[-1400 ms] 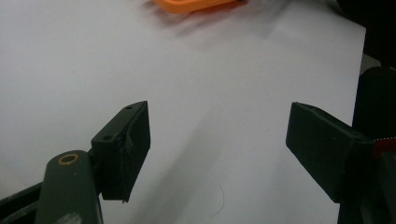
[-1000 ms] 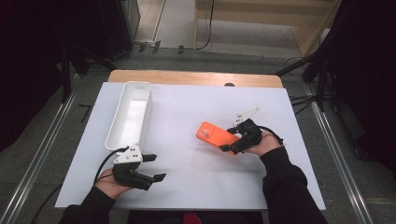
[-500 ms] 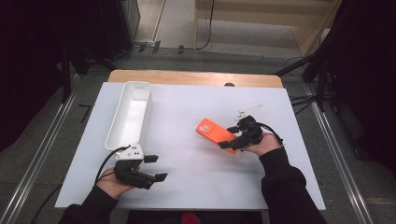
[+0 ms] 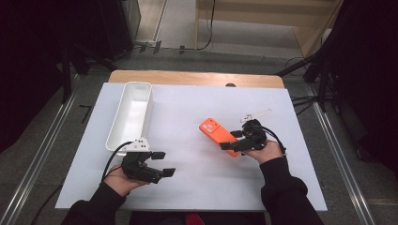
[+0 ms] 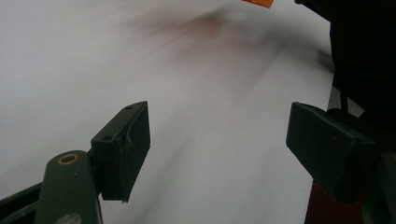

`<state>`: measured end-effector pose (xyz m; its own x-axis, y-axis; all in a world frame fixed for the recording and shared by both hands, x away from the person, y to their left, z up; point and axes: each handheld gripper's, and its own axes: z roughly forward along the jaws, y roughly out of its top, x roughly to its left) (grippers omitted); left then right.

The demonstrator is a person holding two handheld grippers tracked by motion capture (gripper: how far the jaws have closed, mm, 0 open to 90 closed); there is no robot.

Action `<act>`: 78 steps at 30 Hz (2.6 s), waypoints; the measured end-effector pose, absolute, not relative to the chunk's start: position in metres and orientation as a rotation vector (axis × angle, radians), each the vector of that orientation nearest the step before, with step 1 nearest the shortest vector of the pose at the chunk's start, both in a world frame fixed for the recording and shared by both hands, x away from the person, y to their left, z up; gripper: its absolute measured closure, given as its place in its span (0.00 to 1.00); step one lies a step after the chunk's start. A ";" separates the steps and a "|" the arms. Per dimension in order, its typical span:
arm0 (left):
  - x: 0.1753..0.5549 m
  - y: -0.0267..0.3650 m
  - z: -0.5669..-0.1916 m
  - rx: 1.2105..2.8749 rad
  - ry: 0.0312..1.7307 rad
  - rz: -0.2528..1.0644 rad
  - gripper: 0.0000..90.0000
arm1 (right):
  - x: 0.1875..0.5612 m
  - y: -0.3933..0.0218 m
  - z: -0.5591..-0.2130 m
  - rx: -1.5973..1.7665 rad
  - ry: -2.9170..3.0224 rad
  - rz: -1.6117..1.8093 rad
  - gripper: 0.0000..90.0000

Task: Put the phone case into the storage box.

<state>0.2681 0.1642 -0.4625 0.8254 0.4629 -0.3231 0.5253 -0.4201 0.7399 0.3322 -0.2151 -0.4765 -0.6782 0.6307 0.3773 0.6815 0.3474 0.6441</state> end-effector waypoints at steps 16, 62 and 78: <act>0.282 0.147 -0.445 2.053 0.798 -0.108 0.25 | 0.323 -0.204 -0.477 -1.311 -2.428 -1.282 0.16; 0.340 0.114 -0.412 2.019 0.941 -0.013 0.25 | 0.308 -0.180 -0.482 -1.628 -2.291 -1.387 0.16; 0.351 0.104 -0.416 1.988 0.979 -0.011 0.25 | 0.300 -0.175 -0.488 -1.665 -2.221 -1.467 0.16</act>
<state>0.3509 0.1042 -0.4161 0.6874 0.6307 -0.3601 0.6387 -0.2889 0.7132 0.2997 -0.1749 -0.4879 -0.4376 0.7492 0.4972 0.7515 0.0011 0.6598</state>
